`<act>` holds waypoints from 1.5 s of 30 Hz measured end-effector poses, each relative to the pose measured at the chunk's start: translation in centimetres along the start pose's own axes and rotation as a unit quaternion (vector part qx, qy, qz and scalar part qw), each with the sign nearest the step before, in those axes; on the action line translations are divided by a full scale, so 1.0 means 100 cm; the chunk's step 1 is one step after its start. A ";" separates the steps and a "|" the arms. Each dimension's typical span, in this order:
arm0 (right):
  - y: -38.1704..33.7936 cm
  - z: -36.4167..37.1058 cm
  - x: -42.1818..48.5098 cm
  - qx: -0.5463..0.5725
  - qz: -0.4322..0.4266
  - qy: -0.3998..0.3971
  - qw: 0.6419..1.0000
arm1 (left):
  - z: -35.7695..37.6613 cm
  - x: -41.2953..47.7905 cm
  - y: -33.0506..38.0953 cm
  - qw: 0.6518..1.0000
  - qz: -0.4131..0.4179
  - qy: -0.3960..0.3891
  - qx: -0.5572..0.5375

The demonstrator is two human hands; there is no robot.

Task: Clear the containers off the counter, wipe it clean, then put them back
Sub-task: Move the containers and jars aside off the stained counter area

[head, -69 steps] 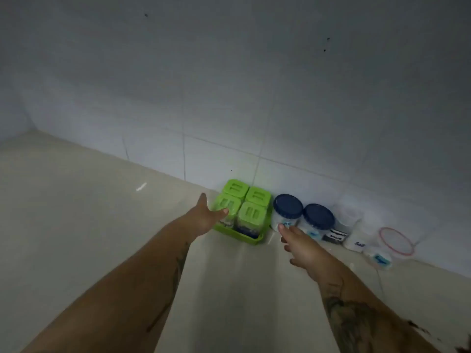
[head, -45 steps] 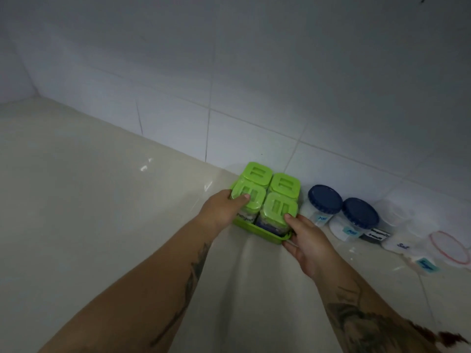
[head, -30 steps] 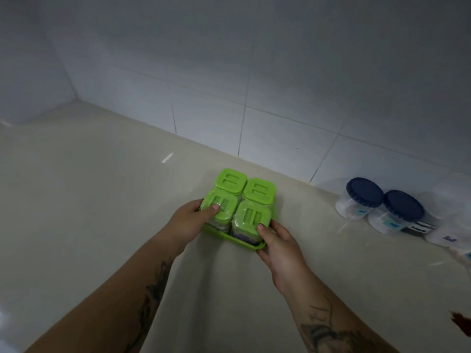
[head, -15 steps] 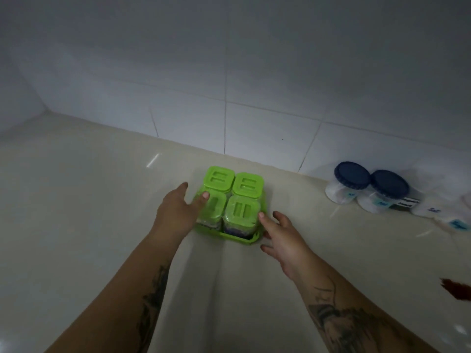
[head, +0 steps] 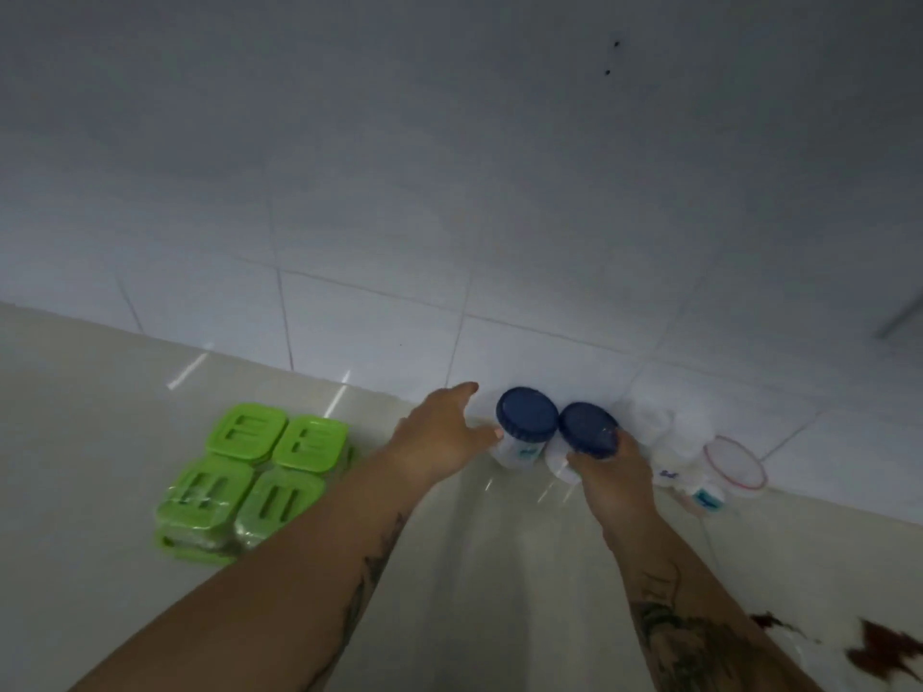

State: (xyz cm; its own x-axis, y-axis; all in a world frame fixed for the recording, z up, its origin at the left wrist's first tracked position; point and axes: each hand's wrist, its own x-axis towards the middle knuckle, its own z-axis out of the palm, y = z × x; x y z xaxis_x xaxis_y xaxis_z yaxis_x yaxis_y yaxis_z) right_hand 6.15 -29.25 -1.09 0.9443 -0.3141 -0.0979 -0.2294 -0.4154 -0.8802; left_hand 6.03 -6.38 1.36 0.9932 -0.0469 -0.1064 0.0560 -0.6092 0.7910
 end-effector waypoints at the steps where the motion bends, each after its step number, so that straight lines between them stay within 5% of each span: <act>1: 0.008 -0.004 0.007 -0.035 -0.002 -0.004 0.999 | 0.015 0.010 0.005 1.000 0.001 -0.014 -0.001; 9: 0.044 -0.006 0.041 -0.140 -0.079 -0.065 0.985 | 0.094 0.051 0.002 1.000 0.020 0.013 0.006; 19: 0.059 0.002 0.018 -0.164 -0.126 0.041 0.978 | 0.115 0.042 -0.021 0.982 0.094 0.158 -0.033; 31: 0.037 -0.007 -0.141 -0.153 -0.268 -0.064 0.949 | 0.039 -0.156 -0.053 0.977 0.040 0.198 -0.069; 40: 0.021 0.085 -0.266 -0.153 -0.279 -0.185 0.930 | -0.051 -0.286 -0.139 0.967 -0.053 0.243 0.045; 45: 0.001 0.129 -0.280 -0.188 -0.314 -0.161 0.916 | -0.078 -0.290 -0.172 0.958 -0.074 0.271 0.054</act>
State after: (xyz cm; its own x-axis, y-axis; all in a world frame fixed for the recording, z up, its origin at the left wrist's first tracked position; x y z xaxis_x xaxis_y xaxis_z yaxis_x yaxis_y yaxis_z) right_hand -17.27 -9.47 -4.48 0.9245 0.3313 0.1883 0.3759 -0.7116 -0.5936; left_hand -22.96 11.60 -4.48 0.8836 0.4470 0.1394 0.2187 -0.6571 0.7214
